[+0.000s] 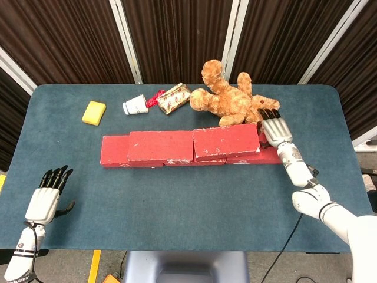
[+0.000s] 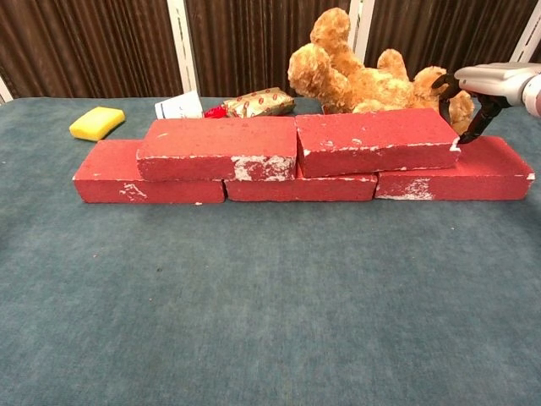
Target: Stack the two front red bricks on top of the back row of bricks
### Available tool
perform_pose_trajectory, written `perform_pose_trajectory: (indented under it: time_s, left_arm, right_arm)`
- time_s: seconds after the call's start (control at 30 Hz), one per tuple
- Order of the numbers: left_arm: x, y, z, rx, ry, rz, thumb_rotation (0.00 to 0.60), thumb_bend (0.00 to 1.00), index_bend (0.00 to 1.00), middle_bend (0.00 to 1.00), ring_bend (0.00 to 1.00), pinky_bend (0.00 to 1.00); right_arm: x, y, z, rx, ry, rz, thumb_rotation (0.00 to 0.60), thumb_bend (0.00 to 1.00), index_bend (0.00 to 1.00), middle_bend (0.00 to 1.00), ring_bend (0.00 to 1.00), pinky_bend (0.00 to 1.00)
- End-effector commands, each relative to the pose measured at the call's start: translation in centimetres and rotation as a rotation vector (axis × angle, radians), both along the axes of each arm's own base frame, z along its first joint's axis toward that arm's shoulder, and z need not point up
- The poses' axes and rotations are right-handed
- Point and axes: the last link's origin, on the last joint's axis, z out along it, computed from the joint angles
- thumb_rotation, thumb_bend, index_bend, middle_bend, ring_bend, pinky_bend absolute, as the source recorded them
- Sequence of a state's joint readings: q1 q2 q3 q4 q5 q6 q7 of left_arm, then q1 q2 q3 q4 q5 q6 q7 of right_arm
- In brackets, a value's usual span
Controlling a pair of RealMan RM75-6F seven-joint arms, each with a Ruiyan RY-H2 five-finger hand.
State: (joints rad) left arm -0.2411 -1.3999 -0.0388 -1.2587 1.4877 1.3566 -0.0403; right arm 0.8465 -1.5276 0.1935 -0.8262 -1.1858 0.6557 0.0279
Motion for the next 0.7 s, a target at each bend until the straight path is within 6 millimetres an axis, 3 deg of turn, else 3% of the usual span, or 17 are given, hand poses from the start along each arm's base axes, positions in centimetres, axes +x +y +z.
perform_pose_trajectory:
  time_s: [0.03, 0.7]
  left_arm:
    - [0.0, 0.0, 0.0, 0.000, -0.001, 0.000, 0.600, 0.27, 0.00, 0.00, 0.00, 0.03]
    - [0.2, -0.2, 0.2, -0.001, -0.010, -0.008, 0.600, 0.27, 0.00, 0.00, 0.00, 0.03]
  right_arm:
    - [0.0, 0.1, 0.0, 0.000, 0.002, 0.003, 0.600, 0.37, 0.66, 0.14, 0.00, 0.11]
    - [0.5, 1.3, -0.7, 0.019, 0.014, 0.017, 0.600, 0.37, 0.69, 0.15, 0.00, 0.11]
